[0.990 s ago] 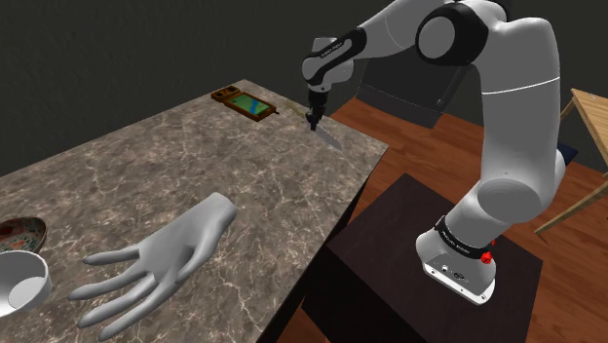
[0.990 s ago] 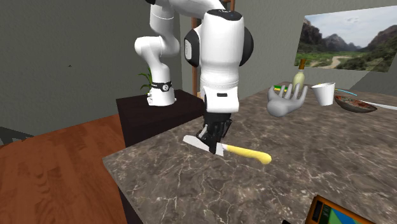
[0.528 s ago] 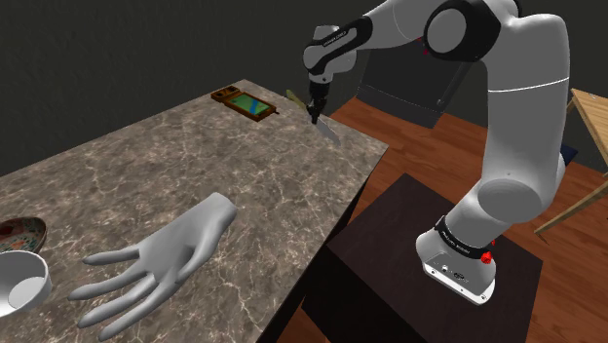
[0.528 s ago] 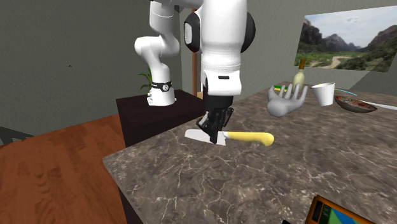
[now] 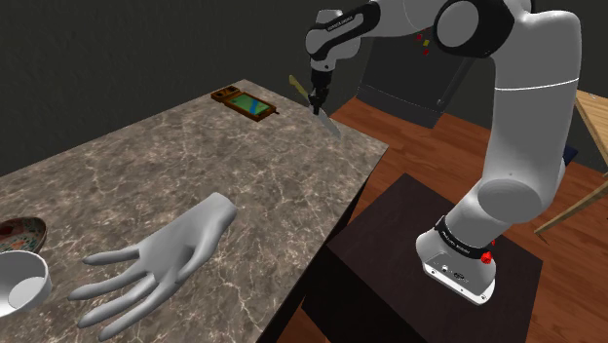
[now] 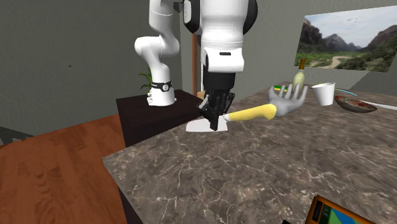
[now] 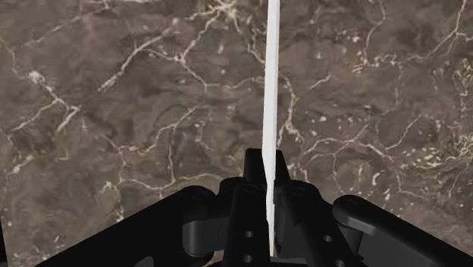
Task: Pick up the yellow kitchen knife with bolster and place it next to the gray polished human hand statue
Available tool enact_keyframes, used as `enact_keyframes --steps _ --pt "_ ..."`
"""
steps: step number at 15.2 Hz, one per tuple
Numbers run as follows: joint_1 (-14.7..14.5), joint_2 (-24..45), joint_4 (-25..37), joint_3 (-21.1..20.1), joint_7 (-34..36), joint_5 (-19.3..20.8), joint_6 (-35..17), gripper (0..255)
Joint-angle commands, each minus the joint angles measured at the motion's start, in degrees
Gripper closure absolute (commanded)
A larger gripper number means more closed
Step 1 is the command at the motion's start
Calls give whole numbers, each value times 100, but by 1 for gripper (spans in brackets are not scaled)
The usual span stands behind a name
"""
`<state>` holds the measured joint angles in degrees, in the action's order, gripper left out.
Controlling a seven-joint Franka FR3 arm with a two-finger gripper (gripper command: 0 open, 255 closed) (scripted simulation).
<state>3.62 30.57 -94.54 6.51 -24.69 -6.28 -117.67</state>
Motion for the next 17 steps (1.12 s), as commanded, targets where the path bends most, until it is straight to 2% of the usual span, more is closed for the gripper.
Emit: enact_keyframes --steps 1,15,17 --pt "-1 -84 36 8 8 13 121 255" --pt "-11 -493 461 41 75 83 950 255" --pt "-165 -825 -45 -3 252 109 765 255"
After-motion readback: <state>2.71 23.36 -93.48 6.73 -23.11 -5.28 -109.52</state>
